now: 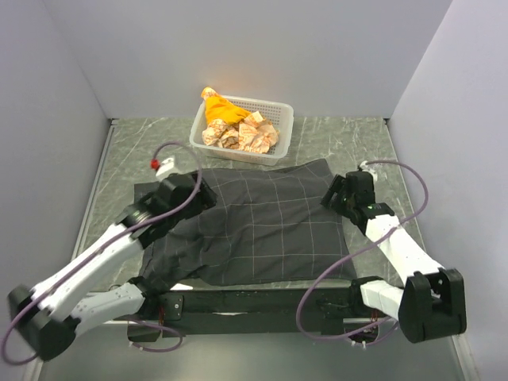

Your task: Put the pillow into the pillowcase

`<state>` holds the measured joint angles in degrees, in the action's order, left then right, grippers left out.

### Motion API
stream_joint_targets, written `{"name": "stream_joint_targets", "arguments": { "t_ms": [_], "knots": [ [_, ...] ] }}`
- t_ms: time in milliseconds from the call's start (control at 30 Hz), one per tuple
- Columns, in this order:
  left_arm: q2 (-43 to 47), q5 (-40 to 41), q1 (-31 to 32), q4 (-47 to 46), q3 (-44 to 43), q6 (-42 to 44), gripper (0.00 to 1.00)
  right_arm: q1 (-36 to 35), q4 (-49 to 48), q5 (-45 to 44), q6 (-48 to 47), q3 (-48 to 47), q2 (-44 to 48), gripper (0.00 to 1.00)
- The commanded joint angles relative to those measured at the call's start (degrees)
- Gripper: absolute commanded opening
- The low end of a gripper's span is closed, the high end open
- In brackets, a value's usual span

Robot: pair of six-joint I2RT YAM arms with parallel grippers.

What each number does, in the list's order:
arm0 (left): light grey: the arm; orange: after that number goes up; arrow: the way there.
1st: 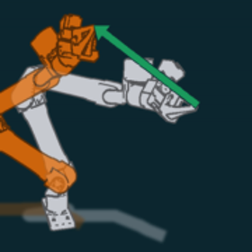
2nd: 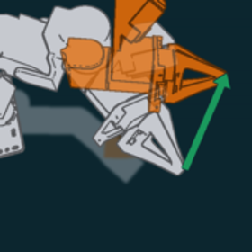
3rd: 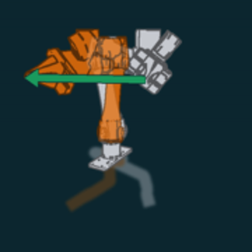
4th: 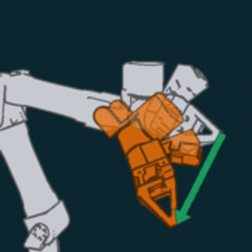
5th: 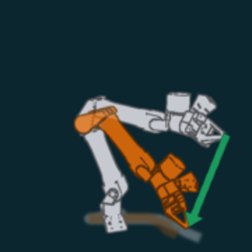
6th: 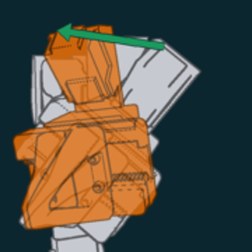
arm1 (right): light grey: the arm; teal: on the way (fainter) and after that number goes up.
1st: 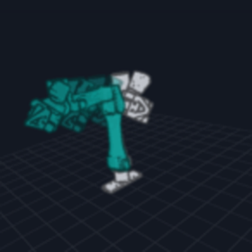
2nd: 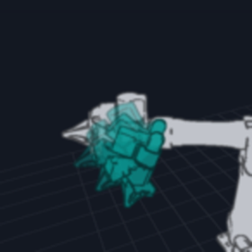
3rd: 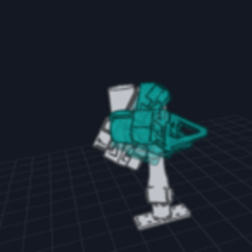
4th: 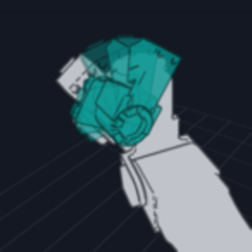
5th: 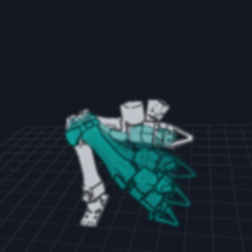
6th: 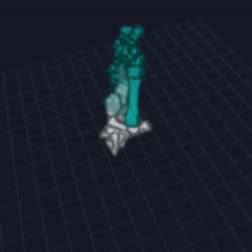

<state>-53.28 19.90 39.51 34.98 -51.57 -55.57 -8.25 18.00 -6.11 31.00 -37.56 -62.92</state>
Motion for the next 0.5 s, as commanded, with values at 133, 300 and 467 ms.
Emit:
{"name": "stream_joint_targets", "arguments": {
  "t_ms": [133,300,467],
  "knots": [
    [-21.5,-4.5,-1.9,-12.6,0.3,5.8,0.76,-0.8,-3.6,5.8,1.1,-1.5,-5.5,0.38],
    [-27.0,-0.7,-2.2,-10.6,-5.6,7.7,0.01,0.5,10.4,-8.7,-3.0,-14.5,2.3,0.00],
    [-25.4,-0.7,-9.2,-8.5,-9.6,11.4,0.01,3.7,17.4,-10.0,-5.0,-26.4,1.1,0.00]
  ]
}}
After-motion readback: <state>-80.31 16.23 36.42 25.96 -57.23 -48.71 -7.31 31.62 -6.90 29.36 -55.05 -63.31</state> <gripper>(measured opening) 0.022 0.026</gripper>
